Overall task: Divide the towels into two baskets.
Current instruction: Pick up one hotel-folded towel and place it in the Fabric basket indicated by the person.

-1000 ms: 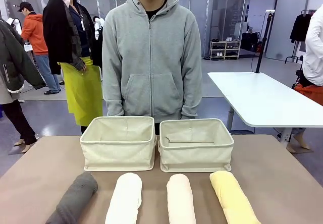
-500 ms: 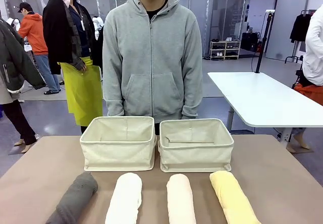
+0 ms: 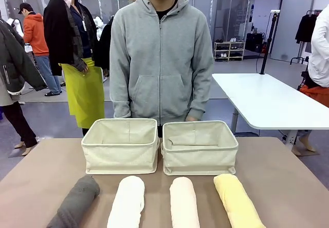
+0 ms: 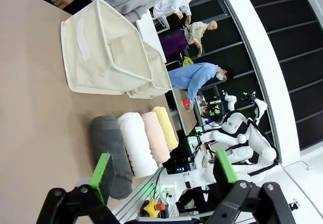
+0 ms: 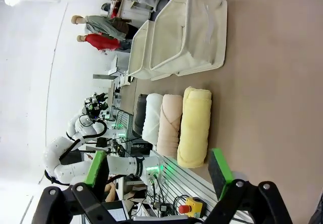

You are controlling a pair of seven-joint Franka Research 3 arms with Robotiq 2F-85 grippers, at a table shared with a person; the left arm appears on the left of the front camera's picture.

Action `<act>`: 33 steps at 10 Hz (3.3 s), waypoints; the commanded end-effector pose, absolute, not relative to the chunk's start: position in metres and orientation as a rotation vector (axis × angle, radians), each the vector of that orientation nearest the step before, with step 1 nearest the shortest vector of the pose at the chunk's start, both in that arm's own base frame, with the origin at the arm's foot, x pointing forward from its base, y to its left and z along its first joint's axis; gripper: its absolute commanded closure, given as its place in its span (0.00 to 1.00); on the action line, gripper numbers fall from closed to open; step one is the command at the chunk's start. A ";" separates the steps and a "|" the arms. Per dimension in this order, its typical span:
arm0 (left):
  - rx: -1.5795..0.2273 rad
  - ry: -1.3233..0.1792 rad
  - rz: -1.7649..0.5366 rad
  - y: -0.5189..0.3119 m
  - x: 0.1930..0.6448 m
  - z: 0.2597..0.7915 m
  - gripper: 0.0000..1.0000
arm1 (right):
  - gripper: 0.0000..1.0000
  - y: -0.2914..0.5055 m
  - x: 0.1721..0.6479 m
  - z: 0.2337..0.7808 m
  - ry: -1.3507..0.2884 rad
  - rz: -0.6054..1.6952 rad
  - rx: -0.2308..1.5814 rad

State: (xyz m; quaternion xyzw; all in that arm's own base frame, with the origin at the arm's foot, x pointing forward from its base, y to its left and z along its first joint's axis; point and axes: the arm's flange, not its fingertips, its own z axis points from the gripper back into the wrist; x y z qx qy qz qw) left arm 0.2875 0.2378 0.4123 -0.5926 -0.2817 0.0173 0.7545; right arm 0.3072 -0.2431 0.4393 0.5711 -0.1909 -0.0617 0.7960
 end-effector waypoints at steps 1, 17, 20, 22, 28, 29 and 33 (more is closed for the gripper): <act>-1.304 -0.625 0.035 0.238 0.285 0.413 0.00 | 0.00 -0.244 0.304 0.441 -0.414 -0.127 1.240; -1.304 -0.625 0.035 0.238 0.285 0.413 0.00 | 0.00 -0.157 0.348 0.465 -0.094 0.106 0.983; -1.304 -0.625 0.035 0.238 0.285 0.413 0.00 | 0.00 -0.073 0.383 0.458 0.064 0.169 0.804; -1.304 -0.625 0.035 0.238 0.285 0.413 0.00 | 0.00 -0.017 0.395 0.444 0.105 0.161 0.709; -1.304 -0.625 0.035 0.238 0.285 0.413 0.00 | 0.00 0.069 0.385 0.387 0.024 -0.007 0.507; -1.304 -0.625 0.035 0.238 0.285 0.413 0.00 | 0.00 0.076 0.385 0.382 0.020 -0.012 0.494; -1.304 -0.625 0.035 0.238 0.285 0.413 0.00 | 0.00 0.103 0.388 0.356 -0.001 -0.009 0.423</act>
